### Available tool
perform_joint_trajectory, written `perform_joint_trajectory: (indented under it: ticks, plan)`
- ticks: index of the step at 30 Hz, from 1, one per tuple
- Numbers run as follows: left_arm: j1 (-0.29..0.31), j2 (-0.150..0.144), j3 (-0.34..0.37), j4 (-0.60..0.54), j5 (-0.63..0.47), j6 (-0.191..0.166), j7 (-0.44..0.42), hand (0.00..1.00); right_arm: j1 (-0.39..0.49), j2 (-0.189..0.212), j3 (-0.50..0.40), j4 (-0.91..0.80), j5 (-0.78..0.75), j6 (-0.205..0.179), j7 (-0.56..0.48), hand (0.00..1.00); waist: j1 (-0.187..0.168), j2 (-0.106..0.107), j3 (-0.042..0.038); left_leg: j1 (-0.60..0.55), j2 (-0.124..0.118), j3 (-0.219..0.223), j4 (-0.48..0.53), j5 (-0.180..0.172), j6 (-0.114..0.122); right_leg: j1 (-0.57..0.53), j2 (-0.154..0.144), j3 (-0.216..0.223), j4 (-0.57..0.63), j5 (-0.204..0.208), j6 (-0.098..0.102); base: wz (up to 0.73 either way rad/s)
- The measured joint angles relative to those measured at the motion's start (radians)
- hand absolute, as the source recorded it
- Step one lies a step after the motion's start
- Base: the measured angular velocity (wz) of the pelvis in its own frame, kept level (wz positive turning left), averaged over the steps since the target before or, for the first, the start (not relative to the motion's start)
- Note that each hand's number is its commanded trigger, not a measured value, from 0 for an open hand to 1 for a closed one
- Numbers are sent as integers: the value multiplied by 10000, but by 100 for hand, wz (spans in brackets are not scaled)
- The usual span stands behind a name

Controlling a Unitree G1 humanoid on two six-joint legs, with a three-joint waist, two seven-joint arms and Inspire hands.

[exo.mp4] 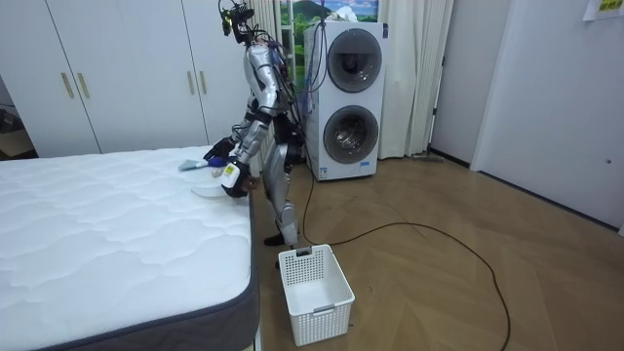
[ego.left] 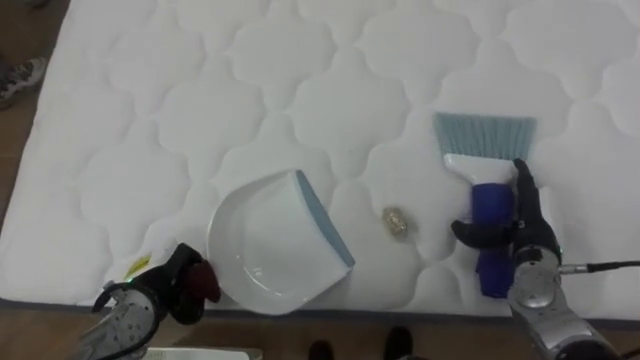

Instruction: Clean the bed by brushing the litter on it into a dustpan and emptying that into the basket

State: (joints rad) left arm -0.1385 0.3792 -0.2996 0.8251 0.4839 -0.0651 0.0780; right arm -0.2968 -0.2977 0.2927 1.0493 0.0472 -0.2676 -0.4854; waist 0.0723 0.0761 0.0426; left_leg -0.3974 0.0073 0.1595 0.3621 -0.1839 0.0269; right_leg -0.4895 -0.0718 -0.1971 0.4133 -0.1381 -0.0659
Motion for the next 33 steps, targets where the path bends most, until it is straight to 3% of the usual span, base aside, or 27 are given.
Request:
perform_joint_trajectory:
  ticks: [5, 16, 17, 18, 24, 27, 33]
  plan:
    - [146, -169, -2, 2, -2, -2, 88, 100, 254, 4, 12, -3, -288, -20, -170, 0, -40, 221, -150, 84, -7, 11, -60, -20, 33, 44, -26, -3, 13, 7, 12, -3]
    - [454, -322, -2, -172, 300, -85, 431, 100, 1010, 137, 6, 38, -1292, -34, -142, 0, -359, 246, -179, 639, 5, 35, -269, -18, 31, 667, 54, -13, -352, 21, 68, 0]
    - [473, -323, -2, -177, 308, -88, 437, 100, 1034, 162, 5, 38, -1368, -33, -143, 58, -396, 241, -181, 653, 4, 38, -272, -19, 32, 685, 55, -13, -370, 24, 73, 0]
    - [475, -323, -3, -178, 305, -89, 437, 100, 1059, 173, 7, 57, -1384, -33, -146, 100, -413, 240, -182, 661, 3, 42, -273, -19, 32, 690, 55, -12, -372, 26, 76, 0]
    - [499, -323, -4, -203, 300, -86, 449, 100, 1140, 183, -7, 81, -1392, 7, -335, 100, -433, 213, -211, 795, -15, 64, -358, -18, 32, 776, 59, 3, -398, 30, 84, 0]
    - [533, -325, -5, -203, 301, -80, 449, 100, 1137, 93, -28, 174, -1389, 85, -518, 100, -461, 154, -265, 819, -10, 63, -357, -19, 32, 803, 69, 2, -413, 31, 84, 0]
    - [583, -338, -8, -203, 300, -72, 460, 100, 1181, 17, 1, 396, -1375, 348, -689, 100, -467, 145, -269, 952, 17, 143, -415, -19, 32, 937, 100, 44, -504, 43, 96, -3]
